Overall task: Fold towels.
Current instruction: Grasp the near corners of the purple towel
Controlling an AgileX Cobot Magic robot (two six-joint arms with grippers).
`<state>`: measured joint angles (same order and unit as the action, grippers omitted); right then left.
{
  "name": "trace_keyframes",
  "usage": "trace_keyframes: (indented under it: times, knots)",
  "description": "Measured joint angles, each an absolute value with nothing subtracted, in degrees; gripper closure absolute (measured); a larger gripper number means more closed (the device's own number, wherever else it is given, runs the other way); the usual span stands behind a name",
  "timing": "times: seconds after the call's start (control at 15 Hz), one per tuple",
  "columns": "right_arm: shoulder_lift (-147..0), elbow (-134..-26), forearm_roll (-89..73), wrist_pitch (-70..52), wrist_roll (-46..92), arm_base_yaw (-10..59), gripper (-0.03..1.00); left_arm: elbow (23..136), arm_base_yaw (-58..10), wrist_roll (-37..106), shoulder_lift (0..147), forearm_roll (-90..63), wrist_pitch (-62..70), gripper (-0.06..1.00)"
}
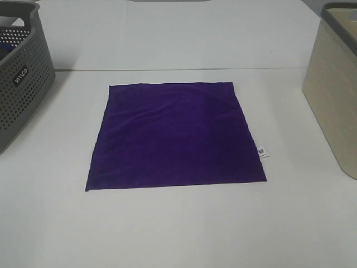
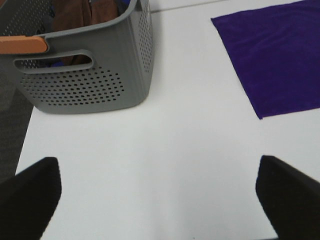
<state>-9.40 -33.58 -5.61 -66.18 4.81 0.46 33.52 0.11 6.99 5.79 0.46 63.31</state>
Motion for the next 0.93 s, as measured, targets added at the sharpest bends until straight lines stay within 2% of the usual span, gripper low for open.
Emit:
trace_keyframes:
  times: [0.07,0.2,0.33,0.53,0.6,0.67,0.93]
  knots:
    - [-22.40,-40.22,-6.82,-69.39,3.61,0.46,-0.02,40.45,0.11,6.13,16.90,0.46,68.07,-0.04]
    - [-43.49,-51.11,-10.08,-70.02,7.85,0.46,-0.02,49.50,0.11,5.39,36.21,-1.55,69.27,-0.04]
    - [-62.45,-59.36,-19.37,-68.12,17.42,0.46,-0.02,52.94,0.11,7.05,50.82,-6.99,68.41,-0.04]
    - [-77.58,-61.48,-34.43,-65.15,31.05,0.40,-0.02,50.53,0.11,15.93,64.17,-21.08,58.38,-0.04]
    - [-82.51,-61.48,-39.42,-65.09,36.21,0.40,-0.02,47.10,0.11,22.69,68.30,-29.97,54.83,-0.04]
    - [-89.09,-61.48,-46.87,-65.32,42.17,0.40,-0.02,41.25,0.11,35.58,75.46,-42.86,49.56,-0.04]
    - [-102.04,-61.48,-51.39,-65.09,48.41,0.40,-0.02,39.53,0.06,46.81,84.11,-55.00,41.65,-0.04]
